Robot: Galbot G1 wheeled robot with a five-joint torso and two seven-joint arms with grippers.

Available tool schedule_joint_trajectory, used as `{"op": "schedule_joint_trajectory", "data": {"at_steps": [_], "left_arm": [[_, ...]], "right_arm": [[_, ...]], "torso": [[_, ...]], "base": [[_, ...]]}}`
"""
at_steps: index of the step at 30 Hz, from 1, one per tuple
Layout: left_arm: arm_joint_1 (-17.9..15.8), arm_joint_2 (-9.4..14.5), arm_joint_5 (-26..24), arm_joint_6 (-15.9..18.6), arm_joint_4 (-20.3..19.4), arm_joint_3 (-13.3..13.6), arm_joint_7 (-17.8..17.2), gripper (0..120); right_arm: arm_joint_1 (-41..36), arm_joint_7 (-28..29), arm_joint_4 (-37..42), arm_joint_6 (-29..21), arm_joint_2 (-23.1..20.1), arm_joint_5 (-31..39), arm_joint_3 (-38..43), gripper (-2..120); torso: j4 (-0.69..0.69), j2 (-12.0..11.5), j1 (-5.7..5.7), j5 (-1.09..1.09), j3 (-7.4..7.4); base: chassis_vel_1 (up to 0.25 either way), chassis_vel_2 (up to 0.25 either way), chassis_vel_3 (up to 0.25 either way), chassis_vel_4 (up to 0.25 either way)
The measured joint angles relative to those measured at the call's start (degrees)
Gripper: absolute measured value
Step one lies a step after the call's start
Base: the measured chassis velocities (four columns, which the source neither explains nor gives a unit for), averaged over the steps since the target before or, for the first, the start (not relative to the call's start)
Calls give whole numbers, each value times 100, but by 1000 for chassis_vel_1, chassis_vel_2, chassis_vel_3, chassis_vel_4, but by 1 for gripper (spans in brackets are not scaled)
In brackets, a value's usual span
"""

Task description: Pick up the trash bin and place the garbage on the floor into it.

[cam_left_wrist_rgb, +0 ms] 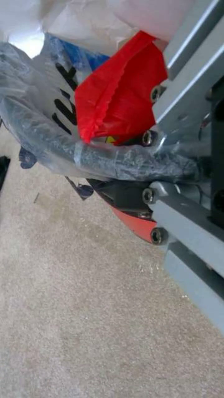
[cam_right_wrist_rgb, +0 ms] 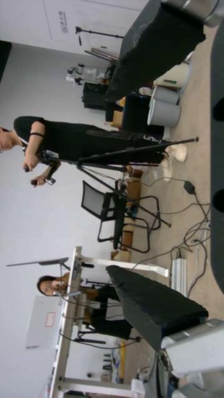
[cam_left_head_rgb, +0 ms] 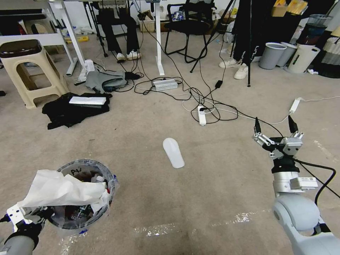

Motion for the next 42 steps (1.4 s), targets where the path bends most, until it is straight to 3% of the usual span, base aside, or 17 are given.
{"op": "schedule_joint_trajectory", "data": {"at_steps": [14, 42], "left_arm": [[11, -29, 37, -24, 8, 23, 37, 1], [-6, -81, 129, -56, 86, 48, 57, 1]], "right_arm": [[70, -103, -88, 43, 60, -25, -53, 100], [189, -112, -381, 355, 55, -69, -200, 100]], "torso": [[-2, 0, 0, 0, 0], [-1, 0, 0, 0, 1]], "base": [[-15, 10, 18, -14], [-119, 118, 111, -115]]}}
